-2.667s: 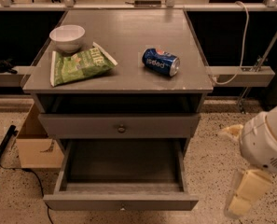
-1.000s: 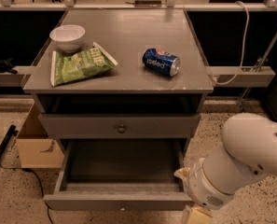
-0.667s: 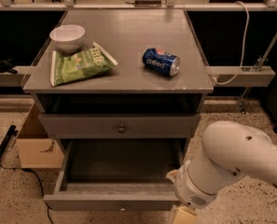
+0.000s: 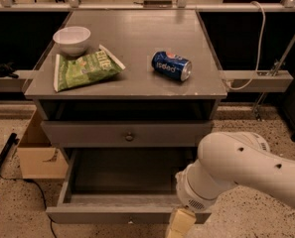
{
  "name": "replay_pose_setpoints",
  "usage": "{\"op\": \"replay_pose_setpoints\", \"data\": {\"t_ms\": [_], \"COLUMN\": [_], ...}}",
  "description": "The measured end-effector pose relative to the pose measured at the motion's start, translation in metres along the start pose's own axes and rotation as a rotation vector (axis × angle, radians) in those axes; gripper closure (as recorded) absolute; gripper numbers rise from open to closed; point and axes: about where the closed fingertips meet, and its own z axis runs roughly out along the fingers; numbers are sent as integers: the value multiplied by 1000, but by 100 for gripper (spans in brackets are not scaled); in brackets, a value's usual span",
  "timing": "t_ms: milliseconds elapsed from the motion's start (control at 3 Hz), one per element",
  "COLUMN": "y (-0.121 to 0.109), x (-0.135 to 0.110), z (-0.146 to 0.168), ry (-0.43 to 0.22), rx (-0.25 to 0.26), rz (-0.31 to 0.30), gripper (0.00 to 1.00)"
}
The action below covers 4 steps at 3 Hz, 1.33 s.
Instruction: Close middle drawer
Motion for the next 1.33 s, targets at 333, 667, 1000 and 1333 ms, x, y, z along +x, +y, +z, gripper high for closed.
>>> {"op": "replay_pose_setpoints", "data": {"t_ms": [333, 667, 1000, 1333], "y": [-2, 4, 13, 16], "x": [12, 29, 48, 40], "z": [-5, 3, 2, 9], "ry": [-60, -224, -427, -498], "rx": [-1, -32, -21, -29], "rz": [62, 139, 230, 253], "gripper": [0, 0, 0, 0]}}
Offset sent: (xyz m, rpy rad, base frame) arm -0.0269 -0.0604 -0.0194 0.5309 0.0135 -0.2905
